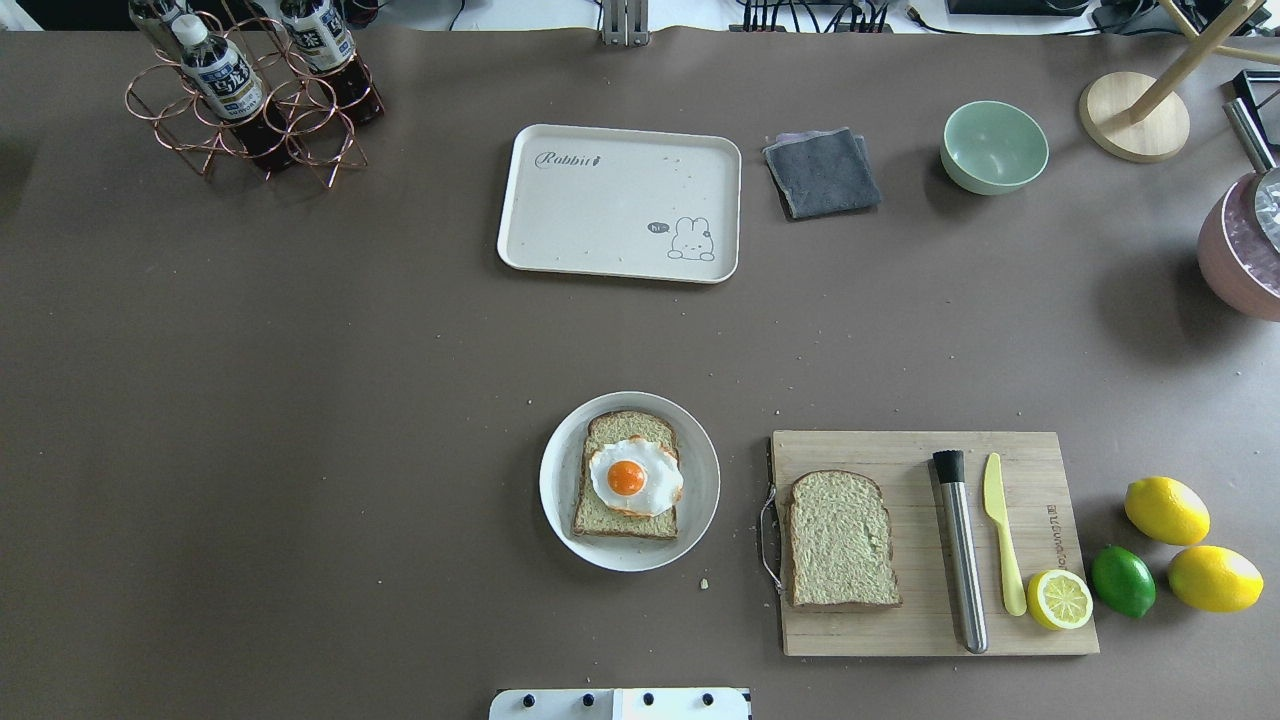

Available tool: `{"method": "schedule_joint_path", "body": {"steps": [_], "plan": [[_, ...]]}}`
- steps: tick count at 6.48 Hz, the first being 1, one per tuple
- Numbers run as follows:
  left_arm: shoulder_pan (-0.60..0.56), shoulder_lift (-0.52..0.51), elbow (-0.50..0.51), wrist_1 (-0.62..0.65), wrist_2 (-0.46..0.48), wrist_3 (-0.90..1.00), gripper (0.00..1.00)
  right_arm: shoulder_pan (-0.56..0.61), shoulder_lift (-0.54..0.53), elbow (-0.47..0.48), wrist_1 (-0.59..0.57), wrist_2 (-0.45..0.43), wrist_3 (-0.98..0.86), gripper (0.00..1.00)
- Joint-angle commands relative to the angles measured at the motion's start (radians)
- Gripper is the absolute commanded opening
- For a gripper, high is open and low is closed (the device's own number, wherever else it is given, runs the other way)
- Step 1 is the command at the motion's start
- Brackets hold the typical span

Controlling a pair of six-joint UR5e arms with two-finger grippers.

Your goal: Make sandwich and place on tray

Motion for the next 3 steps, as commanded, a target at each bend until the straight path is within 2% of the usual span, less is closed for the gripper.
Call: {"method": "schedule_joint_path", "body": {"steps": [1, 3], "plan": [[0.001, -0.005, -0.004, 0.000, 0.000, -0.015, 0.98, -0.014, 0.003, 0.028, 0.002, 0.012, 0.009, 1.00], [0.009, -0.017, -0.016, 0.002, -0.002, -0.036, 0.98, -0.130, 0.004, 0.175, 0.002, 0.036, 0.114, 1.00]]}}
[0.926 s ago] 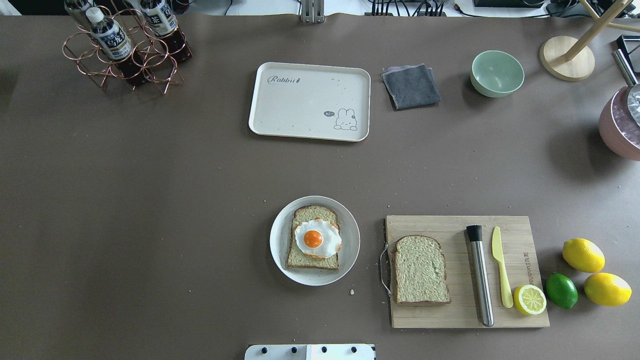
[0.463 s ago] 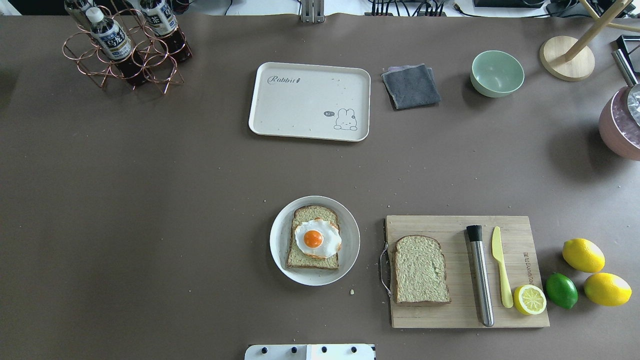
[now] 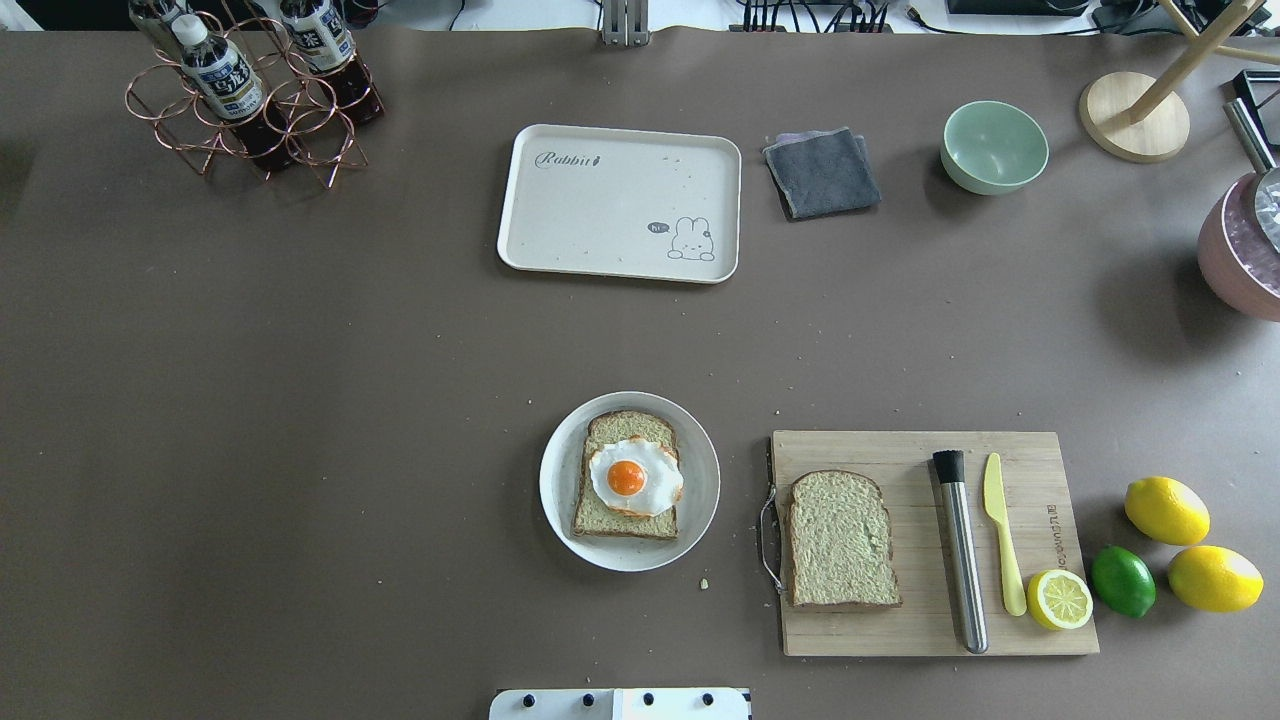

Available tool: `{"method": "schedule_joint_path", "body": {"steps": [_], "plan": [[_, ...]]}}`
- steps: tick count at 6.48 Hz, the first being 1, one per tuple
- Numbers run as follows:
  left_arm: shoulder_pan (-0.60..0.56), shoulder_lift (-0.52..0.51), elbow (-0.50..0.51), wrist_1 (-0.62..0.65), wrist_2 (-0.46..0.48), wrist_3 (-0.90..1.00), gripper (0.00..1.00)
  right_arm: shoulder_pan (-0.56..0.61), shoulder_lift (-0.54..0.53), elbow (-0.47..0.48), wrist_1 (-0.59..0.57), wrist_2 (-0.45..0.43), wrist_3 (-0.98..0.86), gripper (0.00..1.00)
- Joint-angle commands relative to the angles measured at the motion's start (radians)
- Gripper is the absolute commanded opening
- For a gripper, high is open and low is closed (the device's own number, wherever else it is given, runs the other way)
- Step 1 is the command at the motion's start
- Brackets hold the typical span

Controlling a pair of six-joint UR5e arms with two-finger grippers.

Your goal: Make sandwich and place on tray

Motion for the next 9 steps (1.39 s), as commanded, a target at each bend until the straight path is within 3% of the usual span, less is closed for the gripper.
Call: {"method": "schedule_joint_path", "body": {"steps": [1, 2, 4, 5, 7, 9], "plan": [[0.022, -0.017, -0.033, 0.001, -0.002, -0.095, 0.98, -0.139, 0.001, 0.161, 0.002, 0.013, 0.195, 1.00], [0.074, -0.022, -0.063, -0.001, 0.001, -0.213, 0.98, -0.230, 0.032, 0.204, 0.028, 0.005, 0.368, 1.00], [0.169, -0.029, -0.142, -0.001, 0.010, -0.423, 0.97, -0.374, 0.052, 0.214, 0.203, -0.042, 0.676, 1.00], [0.264, -0.040, -0.183, -0.042, 0.092, -0.599, 0.97, -0.472, 0.081, 0.221, 0.255, -0.114, 0.858, 1.00], [0.373, -0.042, -0.197, -0.116, 0.153, -0.747, 0.97, -0.639, 0.080, 0.321, 0.285, -0.182, 0.988, 1.00], [0.445, -0.028, -0.205, -0.181, 0.185, -0.827, 0.97, -0.816, 0.066, 0.375, 0.280, -0.327, 1.081, 1.00]]}}
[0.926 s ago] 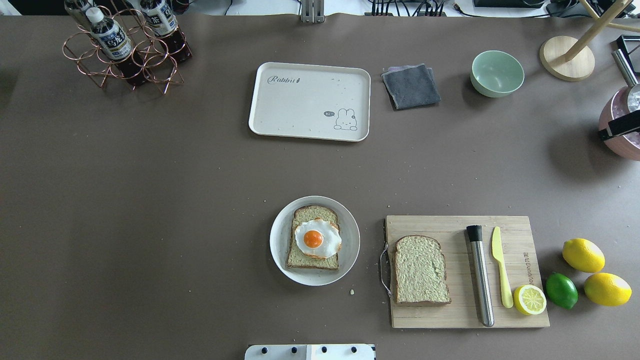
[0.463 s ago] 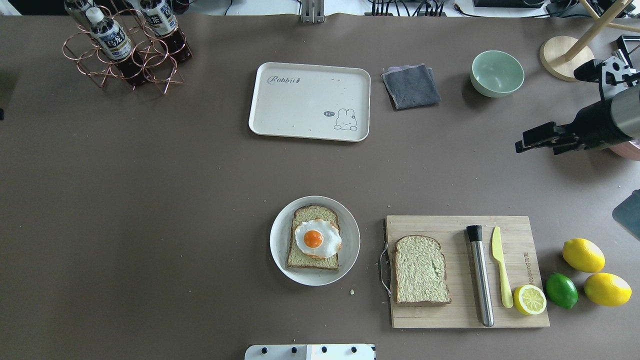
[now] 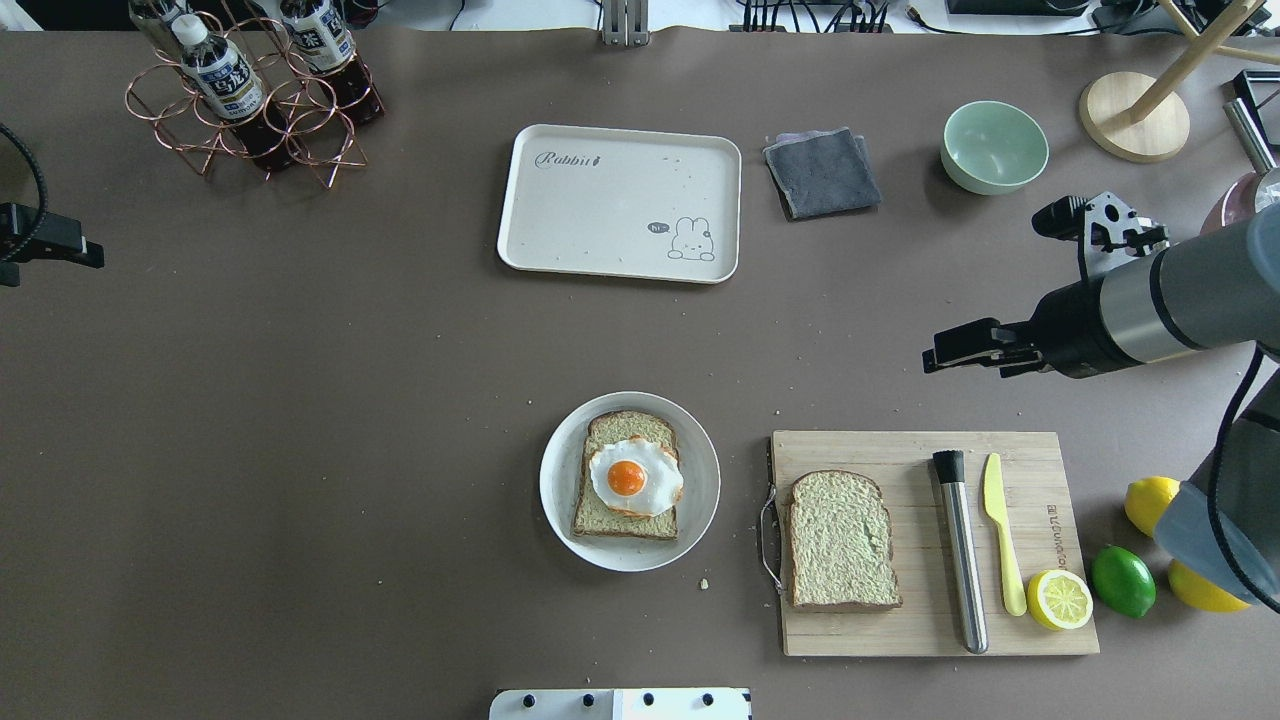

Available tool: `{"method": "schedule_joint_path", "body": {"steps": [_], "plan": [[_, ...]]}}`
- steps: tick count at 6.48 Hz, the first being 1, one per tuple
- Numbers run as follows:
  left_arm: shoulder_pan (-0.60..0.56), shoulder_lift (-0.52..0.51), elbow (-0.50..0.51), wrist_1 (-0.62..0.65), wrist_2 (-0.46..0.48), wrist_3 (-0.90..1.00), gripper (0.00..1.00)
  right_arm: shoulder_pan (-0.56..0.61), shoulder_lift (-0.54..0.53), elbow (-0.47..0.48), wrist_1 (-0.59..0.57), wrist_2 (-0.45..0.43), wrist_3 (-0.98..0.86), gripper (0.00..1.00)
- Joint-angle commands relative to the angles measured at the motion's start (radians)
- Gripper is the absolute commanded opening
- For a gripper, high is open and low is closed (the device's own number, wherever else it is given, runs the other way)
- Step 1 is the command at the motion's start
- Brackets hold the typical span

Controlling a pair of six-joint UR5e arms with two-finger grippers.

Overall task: Make sandwich and place on tray
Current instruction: 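Move the right gripper over the plain bread slice on the wooden board, then grasp the edge of the plain bread slice with the right gripper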

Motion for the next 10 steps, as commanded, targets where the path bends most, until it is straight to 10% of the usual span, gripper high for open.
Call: {"method": "schedule_joint_path", "body": {"steps": [1, 4, 6, 10], "plan": [[0.075, 0.008, -0.007, -0.055, 0.068, -0.087, 0.97, -0.186, -0.004, 0.028, -0.001, -0.135, 0.134, 1.00], [0.129, 0.006, -0.046, -0.059, 0.113, -0.147, 0.97, -0.397, -0.047, 0.031, 0.000, -0.317, 0.204, 0.95], [0.131, 0.008, -0.046, -0.059, 0.118, -0.149, 0.97, -0.416, -0.070, 0.027, 0.003, -0.335, 0.204, 0.64], [0.131, 0.009, -0.042, -0.059, 0.132, -0.149, 0.97, -0.425, -0.067, 0.002, 0.006, -0.349, 0.204, 0.66]]}}
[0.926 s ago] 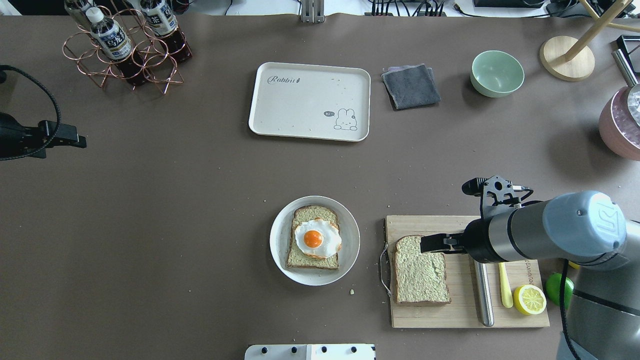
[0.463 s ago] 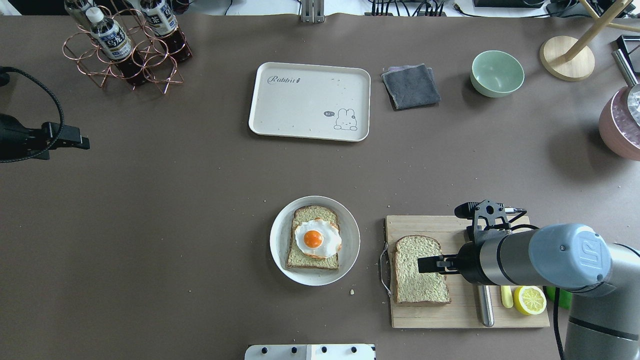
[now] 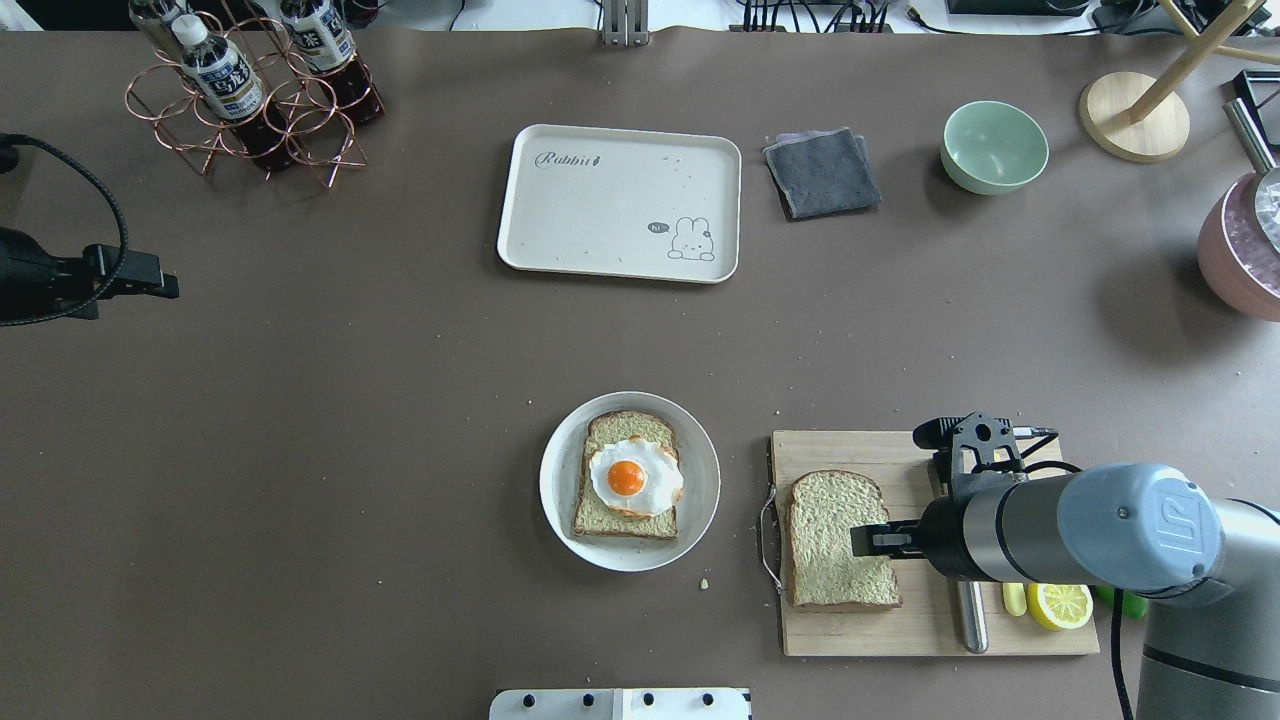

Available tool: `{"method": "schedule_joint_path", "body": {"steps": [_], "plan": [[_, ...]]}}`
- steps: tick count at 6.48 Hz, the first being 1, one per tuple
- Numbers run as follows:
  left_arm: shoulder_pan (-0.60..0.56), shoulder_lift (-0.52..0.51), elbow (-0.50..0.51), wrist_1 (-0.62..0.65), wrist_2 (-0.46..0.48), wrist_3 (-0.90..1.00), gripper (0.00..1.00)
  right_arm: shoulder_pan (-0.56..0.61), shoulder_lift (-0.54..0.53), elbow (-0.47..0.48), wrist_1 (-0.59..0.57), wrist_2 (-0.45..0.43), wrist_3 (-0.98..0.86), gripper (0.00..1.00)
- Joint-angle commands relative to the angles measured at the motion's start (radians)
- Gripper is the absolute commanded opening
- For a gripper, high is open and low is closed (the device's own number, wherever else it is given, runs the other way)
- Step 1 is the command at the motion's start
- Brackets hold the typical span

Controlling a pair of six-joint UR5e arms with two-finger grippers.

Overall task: Make sandwich and place on tray
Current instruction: 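Grasp the edge of the plain bread slice with the right gripper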

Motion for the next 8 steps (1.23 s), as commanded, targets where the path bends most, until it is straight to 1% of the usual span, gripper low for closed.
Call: {"method": "schedule_joint_path", "body": {"steps": [1, 2, 3, 6, 7, 8], "plan": [[-0.001, 0.000, 0.000, 0.001, 0.000, 0.001, 0.97, -0.010, 0.008, -0.018, 0.001, -0.011, 0.002, 0.66], [-0.001, 0.000, 0.000, 0.000, 0.000, 0.001, 0.97, -0.011, 0.008, -0.018, 0.001, -0.016, 0.008, 0.36], [0.000, 0.000, 0.000, 0.001, 0.000, 0.001, 0.97, -0.013, 0.008, -0.018, 0.001, -0.019, 0.008, 0.01], [0.000, 0.000, -0.001, 0.000, 0.000, 0.003, 0.96, -0.010, 0.011, -0.011, 0.001, -0.017, 0.034, 0.00], [0.000, 0.000, -0.001, 0.001, 0.000, 0.004, 0.96, 0.010, 0.012, 0.017, 0.004, -0.007, 0.061, 0.00], [-0.001, 0.000, 0.000, 0.001, 0.000, 0.006, 0.96, 0.031, 0.003, 0.057, 0.035, 0.028, 0.063, 0.00]]}}
